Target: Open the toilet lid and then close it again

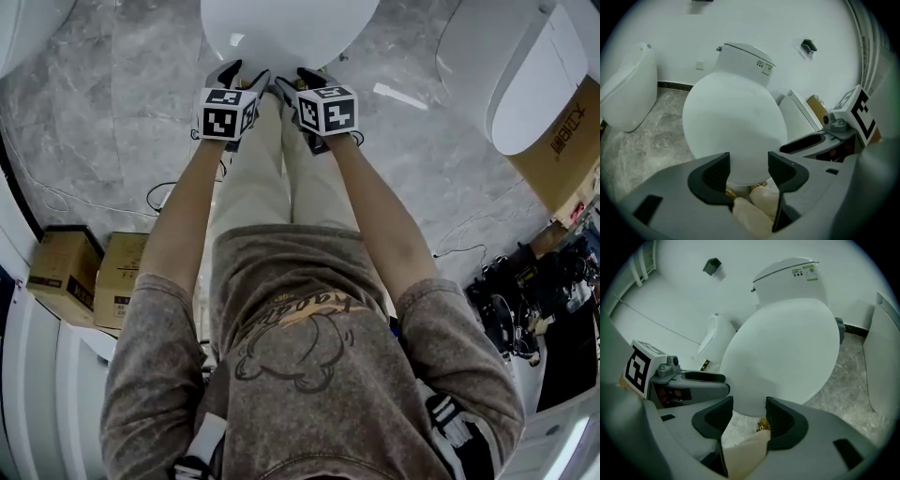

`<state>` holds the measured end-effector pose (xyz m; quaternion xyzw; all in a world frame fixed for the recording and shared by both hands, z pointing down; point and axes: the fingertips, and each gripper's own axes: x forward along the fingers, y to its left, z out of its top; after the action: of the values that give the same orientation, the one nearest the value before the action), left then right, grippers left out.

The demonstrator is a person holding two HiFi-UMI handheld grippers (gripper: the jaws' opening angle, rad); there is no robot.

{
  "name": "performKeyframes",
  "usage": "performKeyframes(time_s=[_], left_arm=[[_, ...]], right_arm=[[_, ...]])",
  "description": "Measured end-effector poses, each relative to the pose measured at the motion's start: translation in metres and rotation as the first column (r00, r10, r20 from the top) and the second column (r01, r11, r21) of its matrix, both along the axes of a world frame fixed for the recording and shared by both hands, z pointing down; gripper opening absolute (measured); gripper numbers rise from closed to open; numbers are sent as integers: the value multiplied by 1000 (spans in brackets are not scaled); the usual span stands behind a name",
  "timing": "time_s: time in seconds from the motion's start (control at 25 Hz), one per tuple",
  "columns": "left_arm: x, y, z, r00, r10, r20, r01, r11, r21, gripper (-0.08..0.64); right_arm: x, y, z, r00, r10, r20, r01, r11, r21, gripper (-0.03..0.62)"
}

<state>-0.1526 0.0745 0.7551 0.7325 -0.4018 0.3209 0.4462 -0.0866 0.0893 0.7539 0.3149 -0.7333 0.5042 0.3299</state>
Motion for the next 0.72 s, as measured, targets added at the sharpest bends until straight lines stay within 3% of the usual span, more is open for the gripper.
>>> performKeyframes(time_s=[0.24,0.32,0.48,0.6,0.72], left_arm=[[-1,3,24,1000,18,24,-17,999,-42,258],[-1,2,26,999,7,36,-6,999,-34,249],[-2,0,22,1000,-12,24,14,999,-51,250],[-6,-12,-4,998,-57,6,58,998,-40,250],[-10,-41,-57,996,-91,-12,91,995,45,250]], right_arm=[[-3,2,24,1000,2,-20,-2,1000,-17,238],[1,2,26,1000,7,-29,-7,1000,-11,197],[3,-1,19,1000,-7,-25,7,1000,-2,193],[6,-17,-10,1000,0,-16,0,999,53,192],[11,-41,-59,1000,-28,-6,28,989,143,192]])
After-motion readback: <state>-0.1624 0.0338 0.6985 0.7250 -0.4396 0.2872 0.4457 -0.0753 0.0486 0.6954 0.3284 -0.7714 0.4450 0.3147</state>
